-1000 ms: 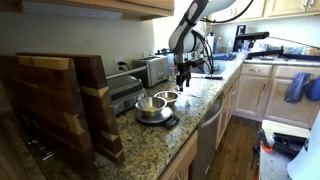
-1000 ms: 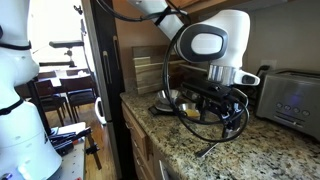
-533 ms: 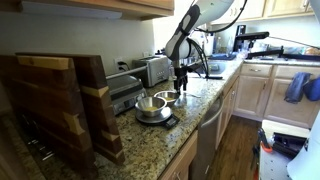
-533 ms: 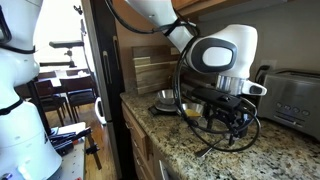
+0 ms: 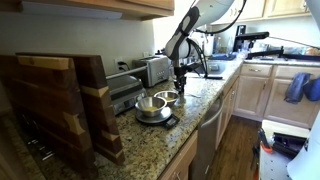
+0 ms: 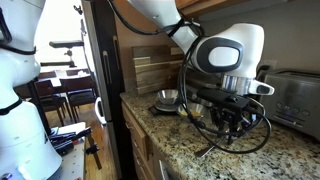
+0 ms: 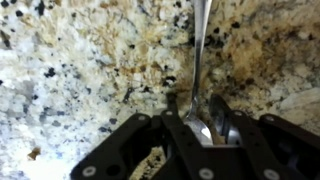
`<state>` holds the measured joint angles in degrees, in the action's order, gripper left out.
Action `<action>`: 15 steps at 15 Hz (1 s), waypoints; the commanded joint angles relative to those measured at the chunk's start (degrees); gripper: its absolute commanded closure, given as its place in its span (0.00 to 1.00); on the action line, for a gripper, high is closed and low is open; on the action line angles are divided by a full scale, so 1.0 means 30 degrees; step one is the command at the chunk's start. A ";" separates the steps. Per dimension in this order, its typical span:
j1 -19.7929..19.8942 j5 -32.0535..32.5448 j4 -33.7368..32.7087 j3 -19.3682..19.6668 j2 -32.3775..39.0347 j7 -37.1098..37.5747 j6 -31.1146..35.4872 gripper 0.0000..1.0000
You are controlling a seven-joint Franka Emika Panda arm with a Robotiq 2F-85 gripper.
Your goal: Use the spoon to put some sugar into the other bowl
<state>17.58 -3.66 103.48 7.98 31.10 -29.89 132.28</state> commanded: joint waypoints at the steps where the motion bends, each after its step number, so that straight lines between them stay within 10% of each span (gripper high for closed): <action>1: 0.0688 0.0229 -0.0213 -0.0573 0.0064 -0.0478 -0.0254 0.92; 15: 0.0171 0.0784 0.0974 -0.0825 -0.2447 -0.0768 -0.1845 0.93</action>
<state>18.45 -3.39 103.28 6.04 29.25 -31.79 129.52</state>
